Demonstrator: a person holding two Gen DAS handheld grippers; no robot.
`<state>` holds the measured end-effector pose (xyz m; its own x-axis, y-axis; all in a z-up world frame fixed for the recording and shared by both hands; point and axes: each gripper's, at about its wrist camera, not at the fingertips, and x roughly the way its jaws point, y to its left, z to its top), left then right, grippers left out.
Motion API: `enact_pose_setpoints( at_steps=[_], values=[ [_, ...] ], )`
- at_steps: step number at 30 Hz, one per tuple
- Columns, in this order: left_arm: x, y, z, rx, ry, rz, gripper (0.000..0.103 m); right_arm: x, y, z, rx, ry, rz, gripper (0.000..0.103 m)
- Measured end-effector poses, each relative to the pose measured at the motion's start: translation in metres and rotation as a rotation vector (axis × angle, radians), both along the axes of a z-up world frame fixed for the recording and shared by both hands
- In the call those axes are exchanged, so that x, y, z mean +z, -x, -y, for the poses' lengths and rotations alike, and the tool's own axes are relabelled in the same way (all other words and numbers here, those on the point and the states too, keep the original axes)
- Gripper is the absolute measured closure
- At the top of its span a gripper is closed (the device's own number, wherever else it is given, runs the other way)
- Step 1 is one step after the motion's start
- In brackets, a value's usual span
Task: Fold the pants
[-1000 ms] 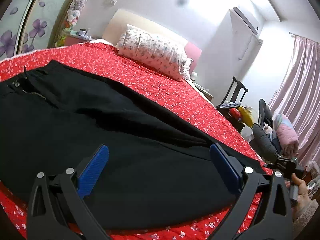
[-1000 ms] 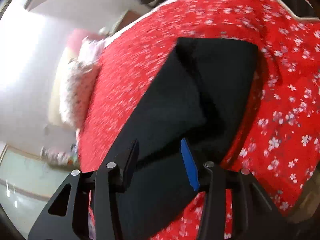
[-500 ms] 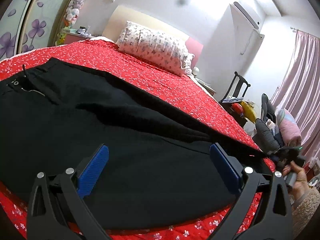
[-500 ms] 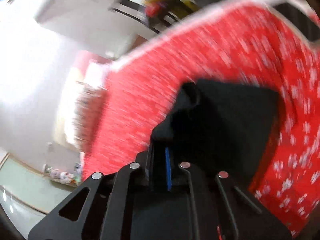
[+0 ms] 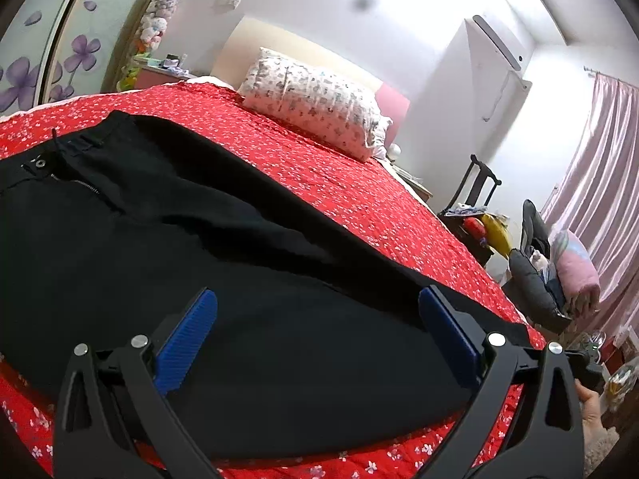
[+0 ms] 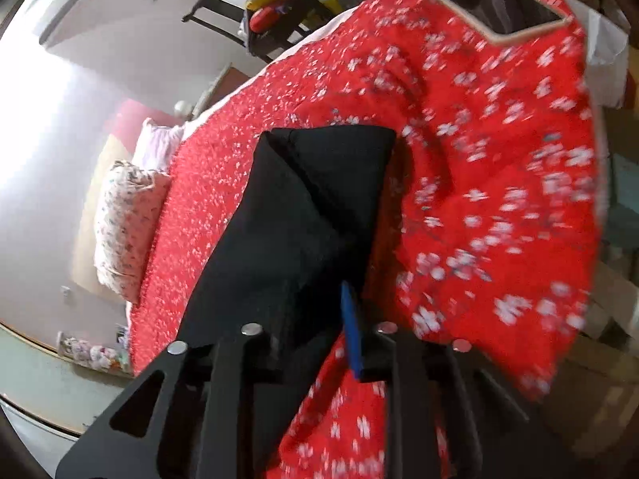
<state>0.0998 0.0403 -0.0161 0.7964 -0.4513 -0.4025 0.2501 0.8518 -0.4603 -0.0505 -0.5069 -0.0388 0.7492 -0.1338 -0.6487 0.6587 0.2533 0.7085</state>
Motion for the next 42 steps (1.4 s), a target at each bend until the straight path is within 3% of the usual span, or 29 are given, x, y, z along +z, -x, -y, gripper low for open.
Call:
enact_pose_setpoints(
  at_steps=[3, 5, 6, 9, 14, 16, 20, 22, 23, 27, 33, 37, 42],
  values=[
    [-0.001, -0.002, -0.004, -0.017, 0.054, -0.023, 0.002, 0.024, 0.009, -0.02, 0.04, 0.039, 0.098, 0.078],
    [-0.004, -0.004, -0.003, -0.034, 0.074, -0.045, 0.002, 0.034, -0.004, -0.047, 0.154, 0.032, 0.171, 0.069],
    [-0.006, -0.005, -0.002, -0.031, 0.076, -0.054, 0.002, 0.032, -0.01, -0.058, 0.211, 0.0, 0.191, 0.06],
    [-0.008, -0.006, -0.003, -0.018, 0.084, -0.062, 0.002, 0.013, -0.053, -0.095, 0.344, -0.171, 0.256, 0.059],
    [-0.01, -0.009, -0.009, 0.007, 0.096, -0.072, 0.002, -0.016, -0.107, -0.136, 0.392, -0.304, 0.285, 0.059],
    [-0.013, -0.012, -0.01, 0.009, 0.098, -0.085, 0.002, -0.021, -0.119, -0.147, 0.391, -0.317, 0.26, 0.061],
    [-0.016, -0.015, -0.01, 0.005, 0.113, -0.105, 0.002, -0.019, -0.121, -0.145, 0.338, -0.246, 0.28, 0.062],
    [-0.018, -0.015, -0.009, 0.006, 0.11, -0.105, 0.002, -0.023, -0.123, -0.142, 0.318, -0.23, 0.262, 0.071],
    [-0.018, -0.015, -0.009, 0.005, 0.109, -0.105, 0.002, -0.027, -0.122, -0.139, 0.296, -0.23, 0.253, 0.08],
    [-0.02, -0.014, -0.005, -0.007, 0.101, -0.112, 0.002, -0.037, -0.117, -0.135, 0.239, -0.23, 0.285, 0.099],
    [-0.011, -0.027, -0.018, -0.042, 0.183, -0.209, 0.002, -0.049, -0.112, -0.123, 0.25, -0.368, 0.34, 0.098],
    [0.019, -0.064, -0.038, 0.027, 0.103, -0.215, 0.002, -0.044, -0.109, -0.124, 0.253, -0.32, 0.35, 0.098],
    [0.054, -0.149, -0.055, 0.131, 0.036, -0.266, 0.002, -0.04, -0.102, -0.128, 0.25, -0.311, 0.369, 0.099]
  ],
)
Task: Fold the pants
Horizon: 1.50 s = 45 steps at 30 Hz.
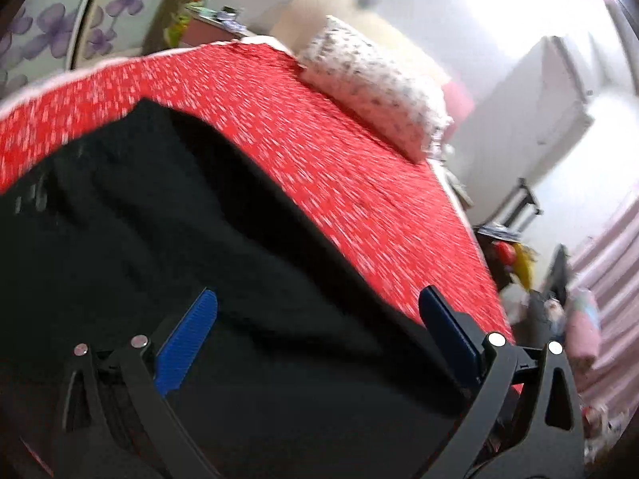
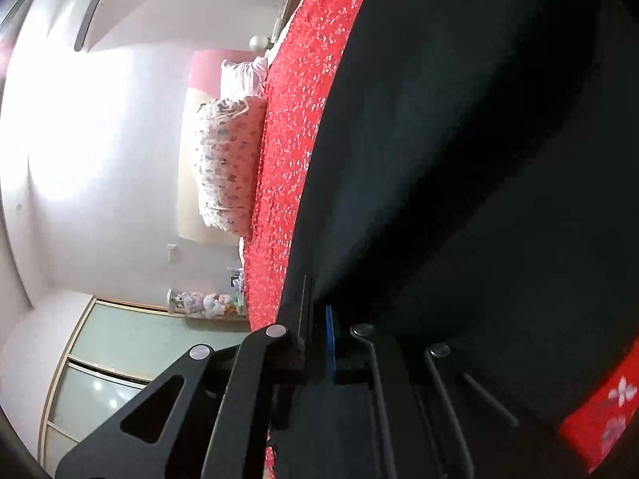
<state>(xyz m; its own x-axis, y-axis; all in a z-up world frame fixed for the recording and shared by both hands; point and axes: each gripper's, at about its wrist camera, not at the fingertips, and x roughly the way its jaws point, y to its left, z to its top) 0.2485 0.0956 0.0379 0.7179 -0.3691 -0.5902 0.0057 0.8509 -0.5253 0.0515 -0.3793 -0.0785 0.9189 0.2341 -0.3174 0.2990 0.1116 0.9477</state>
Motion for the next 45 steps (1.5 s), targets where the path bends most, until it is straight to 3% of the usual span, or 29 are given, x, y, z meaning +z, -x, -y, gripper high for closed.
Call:
enact_pose_setpoints(
  at_steps=[3, 8, 12, 14, 15, 16, 17, 19, 26, 30, 35, 40, 45],
  values=[
    [-0.002, -0.061, 0.004, 0.037, -0.04, -0.107, 0.002, 0.002, 0.003, -0.001, 0.01, 0.004, 0.004, 0.099],
    [-0.032, -0.147, -0.006, 0.171, 0.028, -0.305, 0.003, 0.011, -0.006, 0.001, 0.051, 0.075, -0.01, 0.099],
    [-0.053, -0.184, -0.012, 0.24, 0.02, -0.381, 0.012, 0.008, -0.008, 0.004, 0.08, 0.088, -0.034, 0.099],
    [-0.061, -0.194, -0.011, 0.258, -0.022, -0.404, 0.018, 0.008, -0.01, 0.004, 0.091, 0.099, -0.038, 0.099],
    [-0.066, -0.201, -0.012, 0.27, -0.051, -0.418, 0.023, 0.01, -0.011, 0.004, 0.095, 0.113, -0.039, 0.099],
    [-0.07, -0.204, -0.013, 0.275, -0.066, -0.43, 0.04, 0.012, -0.011, 0.004, 0.097, 0.126, -0.04, 0.099],
    [-0.074, -0.208, -0.016, 0.283, -0.075, -0.445, 0.067, 0.014, -0.011, 0.003, 0.098, 0.14, -0.039, 0.099],
    [-0.08, -0.206, -0.022, 0.275, -0.05, -0.464, 0.094, 0.016, -0.011, 0.003, 0.101, 0.155, -0.034, 0.099],
    [-0.047, -0.149, -0.036, 0.301, -0.031, -0.34, 0.096, 0.033, -0.005, 0.006, 0.086, 0.229, 0.015, 0.099],
    [-0.01, -0.087, -0.04, 0.286, -0.03, -0.222, 0.096, 0.052, 0.002, 0.01, 0.052, 0.32, 0.049, 0.099],
    [0.011, 0.007, -0.046, 0.282, -0.016, -0.102, 0.095, 0.068, 0.012, 0.012, 0.004, 0.393, 0.057, 0.099],
    [-0.011, 0.107, -0.061, 0.315, 0.057, -0.054, 0.094, 0.064, 0.021, 0.015, 0.003, 0.369, 0.031, 0.099],
    [-0.063, 0.146, -0.072, 0.387, 0.109, -0.092, 0.091, 0.061, 0.026, 0.007, 0.027, 0.374, -0.018, 0.099]
  ],
)
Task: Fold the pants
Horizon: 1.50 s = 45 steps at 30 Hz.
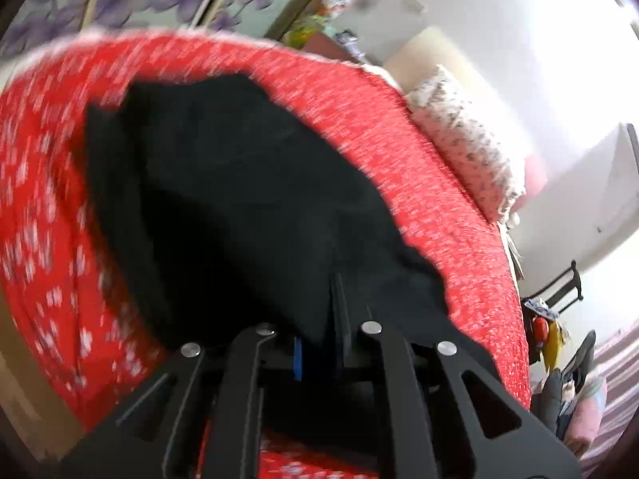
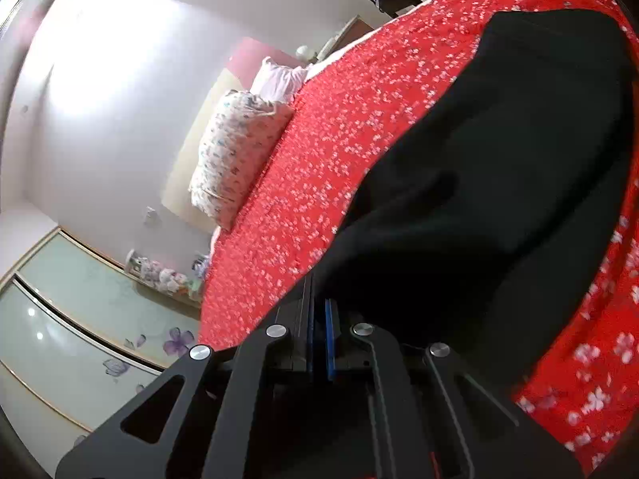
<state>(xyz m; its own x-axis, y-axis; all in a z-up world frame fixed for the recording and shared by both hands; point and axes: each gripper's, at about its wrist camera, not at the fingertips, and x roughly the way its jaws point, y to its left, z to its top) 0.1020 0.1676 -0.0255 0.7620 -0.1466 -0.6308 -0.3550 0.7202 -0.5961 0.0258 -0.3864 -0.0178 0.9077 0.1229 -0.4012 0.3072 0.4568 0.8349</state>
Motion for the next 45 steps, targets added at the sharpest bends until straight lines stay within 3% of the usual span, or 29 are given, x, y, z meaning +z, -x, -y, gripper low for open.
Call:
enact_pose_setpoints(
  at_steps=[3, 4, 5, 7, 12, 15, 18, 20, 24, 30, 33, 36, 38, 40, 41, 45],
  values=[
    [-0.014, 0.003, 0.001, 0.035, 0.032, 0.032, 0.084, -0.003, 0.006, 0.0, -0.003, 0.009, -0.029, 0.099],
    [-0.012, 0.004, 0.0, 0.038, 0.015, 0.047, 0.074, -0.003, 0.008, 0.001, -0.002, 0.01, -0.034, 0.099],
    [-0.008, 0.006, -0.002, 0.053, -0.003, 0.076, 0.056, -0.005, 0.011, 0.002, 0.002, 0.009, -0.04, 0.099],
    [-0.002, 0.011, -0.011, 0.098, 0.006, 0.116, 0.034, -0.007, 0.012, 0.004, 0.008, 0.004, -0.05, 0.099],
    [-0.001, 0.002, -0.049, 0.157, 0.125, 0.082, 0.033, -0.014, 0.014, 0.008, 0.018, -0.01, -0.063, 0.099],
    [-0.003, -0.003, -0.072, 0.173, 0.16, 0.048, 0.044, -0.013, 0.013, 0.005, 0.014, -0.004, -0.061, 0.099],
    [-0.006, -0.009, -0.093, 0.194, 0.17, -0.01, 0.08, -0.011, 0.011, 0.003, 0.012, 0.01, -0.057, 0.099],
    [-0.004, -0.003, -0.097, 0.172, 0.172, -0.017, 0.089, -0.012, 0.011, 0.004, 0.014, 0.008, -0.053, 0.099],
    [0.017, 0.017, -0.089, 0.122, 0.037, 0.043, 0.092, -0.011, 0.014, 0.006, 0.012, -0.004, -0.038, 0.099],
    [0.008, 0.027, -0.094, 0.127, 0.039, 0.044, 0.091, -0.014, 0.029, 0.007, 0.001, -0.027, -0.029, 0.099],
    [-0.007, 0.012, -0.093, 0.145, 0.01, 0.008, 0.085, -0.022, 0.03, 0.007, 0.005, -0.021, -0.087, 0.099],
    [0.0, 0.011, -0.079, 0.154, -0.056, 0.017, 0.078, -0.03, 0.026, 0.01, 0.035, -0.049, -0.164, 0.096],
    [0.008, 0.018, -0.075, 0.15, -0.092, 0.035, 0.055, -0.028, 0.03, 0.013, 0.075, -0.06, -0.201, 0.085],
    [0.023, 0.036, -0.068, 0.201, -0.161, 0.058, 0.037, -0.021, 0.042, 0.014, 0.091, -0.04, -0.202, 0.063],
    [0.029, 0.043, -0.064, 0.211, -0.186, 0.086, 0.037, -0.014, 0.057, 0.019, 0.075, -0.012, -0.184, 0.052],
    [0.063, 0.066, -0.015, 0.131, -0.311, 0.222, 0.024, 0.001, 0.1, 0.057, -0.064, 0.019, -0.116, 0.052]
  ],
)
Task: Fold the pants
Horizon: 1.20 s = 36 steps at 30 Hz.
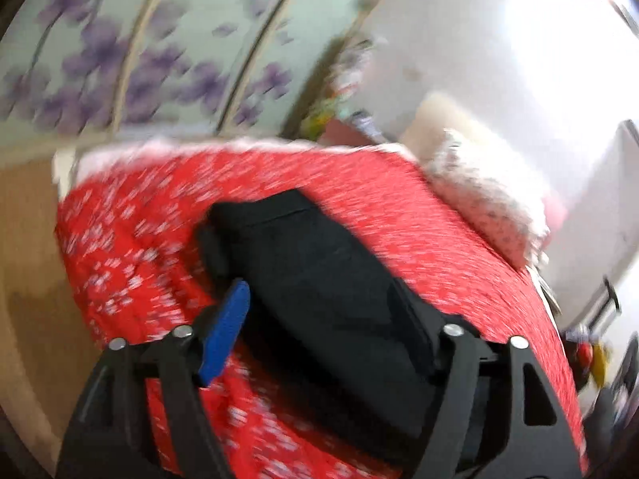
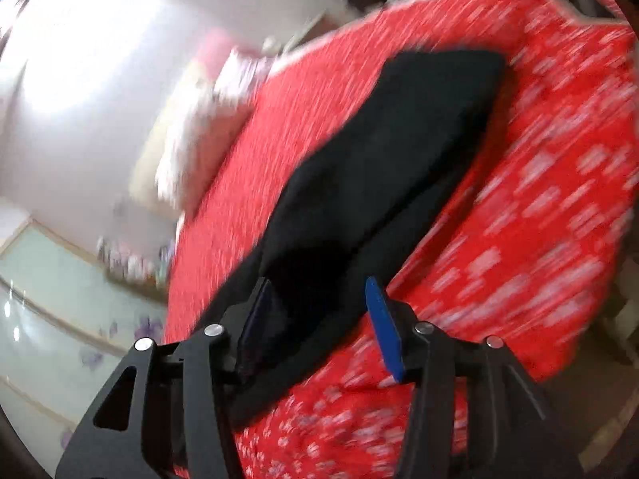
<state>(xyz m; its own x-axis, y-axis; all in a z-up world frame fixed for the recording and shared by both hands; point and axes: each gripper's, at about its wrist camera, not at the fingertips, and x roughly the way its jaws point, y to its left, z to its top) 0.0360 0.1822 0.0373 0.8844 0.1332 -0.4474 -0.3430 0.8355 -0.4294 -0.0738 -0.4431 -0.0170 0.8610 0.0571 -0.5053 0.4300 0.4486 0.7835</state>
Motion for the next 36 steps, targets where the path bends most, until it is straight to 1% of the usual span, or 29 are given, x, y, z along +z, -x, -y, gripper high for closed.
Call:
enact_pose_setpoints(
  at_steps=[1, 2, 3, 4, 5, 6, 7, 8, 11, 12, 14, 17, 19, 21, 23, 25, 27, 30, 33, 34, 35, 36],
  values=[
    [0.006, 0.002, 0.016, -0.045, -0.017, 0.015, 0.016, 0.001, 0.007, 0.014, -0.041, -0.01, 0.012, 0.053],
    [0.011, 0.0, 0.039, -0.124, -0.029, 0.025, 0.013, 0.001, 0.013, 0.032, -0.081, -0.038, 0.017, 0.054],
    [0.012, -0.002, 0.052, -0.176, -0.029, 0.025, 0.012, 0.001, 0.015, 0.046, -0.099, -0.057, 0.029, 0.059],
    [0.011, -0.006, 0.071, -0.248, -0.022, 0.025, 0.01, 0.003, 0.013, 0.058, -0.11, -0.045, 0.021, 0.06],
    [0.009, -0.009, 0.082, -0.293, -0.015, 0.029, 0.009, 0.006, 0.008, 0.064, -0.115, -0.012, 0.001, 0.06],
    [0.003, -0.013, 0.1, -0.356, -0.01, 0.022, 0.009, 0.011, 0.002, 0.07, -0.112, 0.044, -0.023, 0.06],
    [-0.004, -0.017, 0.113, -0.401, -0.009, 0.013, 0.009, 0.014, -0.006, 0.076, -0.108, 0.104, -0.058, 0.061],
    [-0.013, -0.019, 0.123, -0.439, -0.014, 0.005, 0.009, 0.014, -0.014, 0.081, -0.105, 0.142, -0.098, 0.061],
    [-0.031, -0.021, 0.14, -0.505, -0.034, -0.035, 0.009, 0.012, -0.029, 0.095, -0.104, 0.204, -0.164, 0.061],
    [-0.036, -0.025, 0.144, -0.522, -0.04, -0.064, 0.01, 0.011, -0.032, 0.096, -0.106, 0.229, -0.185, 0.061],
    [-0.039, -0.032, 0.141, -0.526, -0.035, -0.072, 0.01, 0.007, -0.043, 0.096, -0.087, 0.263, -0.226, 0.061],
    [-0.042, -0.034, 0.13, -0.504, -0.025, -0.069, 0.009, -0.008, -0.053, 0.089, -0.034, 0.299, -0.325, 0.062],
    [-0.046, -0.038, 0.127, -0.497, -0.007, -0.081, 0.009, -0.013, -0.053, 0.083, -0.021, 0.331, -0.348, 0.069],
    [-0.05, -0.038, 0.131, -0.495, 0.003, -0.085, 0.009, -0.016, -0.056, 0.075, -0.002, 0.39, -0.364, 0.079],
    [-0.05, -0.037, 0.131, -0.497, -0.006, -0.086, 0.009, -0.01, -0.058, 0.06, 0.026, 0.482, -0.384, 0.083],
    [-0.051, -0.036, 0.131, -0.499, -0.02, -0.086, 0.008, -0.002, -0.062, 0.054, 0.058, 0.54, -0.389, 0.084],
    [-0.052, -0.035, 0.132, -0.498, -0.025, -0.084, 0.007, 0.01, -0.063, 0.05, 0.075, 0.62, -0.384, 0.086],
    [-0.051, -0.033, 0.132, -0.496, -0.017, -0.068, 0.007, 0.032, -0.066, 0.055, 0.024, 0.745, -0.39, 0.087],
    [-0.05, -0.032, 0.129, -0.488, -0.001, -0.044, 0.007, 0.052, -0.065, 0.07, -0.04, 0.794, -0.387, 0.088],
    [-0.049, -0.031, 0.128, -0.482, 0.002, -0.033, 0.007, 0.054, -0.065, 0.076, -0.048, 0.801, -0.39, 0.09],
    [-0.048, -0.03, 0.127, -0.475, 0.004, -0.023, 0.007, 0.053, -0.066, 0.08, -0.061, 0.825, -0.413, 0.094],
    [-0.047, -0.03, 0.126, -0.468, 0.004, -0.015, 0.007, 0.049, -0.07, 0.083, -0.06, 0.843, -0.445, 0.095]
  ],
)
